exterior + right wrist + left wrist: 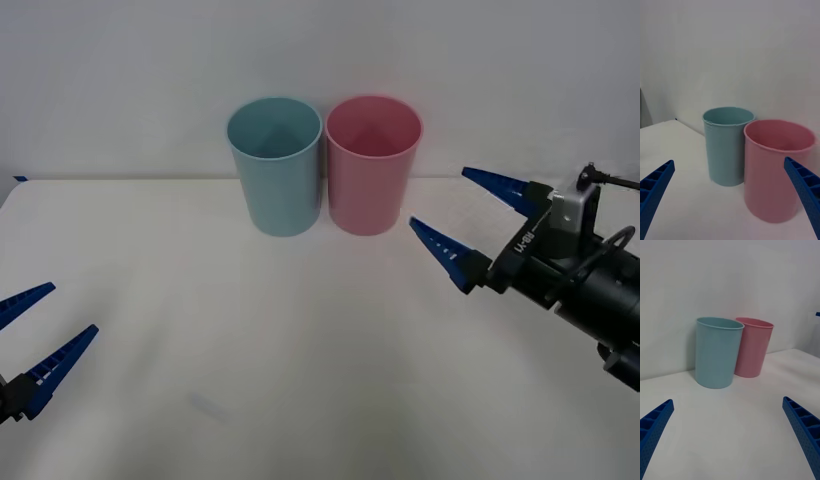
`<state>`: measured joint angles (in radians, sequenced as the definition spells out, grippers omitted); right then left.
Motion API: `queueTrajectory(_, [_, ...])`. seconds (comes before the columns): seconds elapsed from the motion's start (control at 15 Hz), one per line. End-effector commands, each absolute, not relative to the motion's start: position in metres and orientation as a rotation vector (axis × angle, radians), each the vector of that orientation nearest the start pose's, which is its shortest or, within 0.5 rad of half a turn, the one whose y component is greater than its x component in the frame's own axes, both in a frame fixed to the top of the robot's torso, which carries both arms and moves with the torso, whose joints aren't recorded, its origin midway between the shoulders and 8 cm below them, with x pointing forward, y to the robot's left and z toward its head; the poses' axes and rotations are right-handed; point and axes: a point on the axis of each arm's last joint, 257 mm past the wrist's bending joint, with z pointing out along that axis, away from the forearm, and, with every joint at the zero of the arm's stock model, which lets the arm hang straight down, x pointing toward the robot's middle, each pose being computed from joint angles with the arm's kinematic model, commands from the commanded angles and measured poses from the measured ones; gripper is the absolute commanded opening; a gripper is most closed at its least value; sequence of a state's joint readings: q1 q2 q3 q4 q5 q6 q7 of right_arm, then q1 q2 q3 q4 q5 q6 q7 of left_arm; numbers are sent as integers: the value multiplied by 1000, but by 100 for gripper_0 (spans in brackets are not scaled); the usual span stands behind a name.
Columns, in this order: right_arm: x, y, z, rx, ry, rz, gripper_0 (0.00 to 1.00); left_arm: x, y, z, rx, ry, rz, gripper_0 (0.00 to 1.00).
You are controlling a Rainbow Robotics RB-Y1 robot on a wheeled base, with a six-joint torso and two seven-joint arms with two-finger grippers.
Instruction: Grasp the object on the table and drop it into the matching bin: aluminum can to the light blue bin, PET bottle to the pink bin.
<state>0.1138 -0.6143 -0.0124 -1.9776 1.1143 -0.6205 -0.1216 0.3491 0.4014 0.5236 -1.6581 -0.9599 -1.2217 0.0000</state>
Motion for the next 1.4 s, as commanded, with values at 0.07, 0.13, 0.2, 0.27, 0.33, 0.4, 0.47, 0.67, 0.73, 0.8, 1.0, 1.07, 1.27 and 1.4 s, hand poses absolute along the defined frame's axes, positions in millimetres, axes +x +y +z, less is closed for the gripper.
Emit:
queueTrajectory(0.07, [418,-200,-110,-688,1369,454,100,342,330,-169,465,1441,-567,100])
queueTrajectory(0.13, [413,-210,-118,-678,1386,436,100,342,330,-169,465,1441,-567,100])
queueTrajectory(0.2, [407,-221,-125,-665,1404,423,100,342,330,-169,465,1441,-567,100])
queueTrajectory(0.27, [401,-231,-133,-650,1429,415,100,342,330,-169,465,1441,-567,100])
queueTrajectory(0.33, [393,-241,-140,-638,1451,411,100,342,330,-169,465,1441,-567,100])
queueTrajectory(0.4, [384,-253,-147,-628,1471,412,100,342,330,-169,465,1441,-567,100])
queueTrajectory(0.47, [378,-263,-151,-627,1484,411,100,342,330,-169,465,1441,-567,100])
queueTrajectory(0.67, [355,-289,-167,-616,1521,453,100,342,330,-169,465,1441,-567,100])
queueTrajectory(0.73, [348,-300,-172,-601,1534,464,100,342,330,-169,465,1441,-567,100])
queueTrajectory(0.8, [344,-309,-175,-587,1542,473,100,342,330,-169,465,1441,-567,100])
queueTrajectory(1.0, [332,-322,-186,-551,1576,484,100,342,330,-169,465,1441,-567,100])
queueTrajectory(1.07, [328,-326,-189,-542,1586,479,100,342,330,-169,465,1441,-567,100])
queueTrajectory(1.27, [312,-341,-198,-518,1630,457,100,342,330,-169,465,1441,-567,100])
queueTrajectory(1.4, [302,-348,-206,-504,1659,447,100,342,330,-169,465,1441,-567,100])
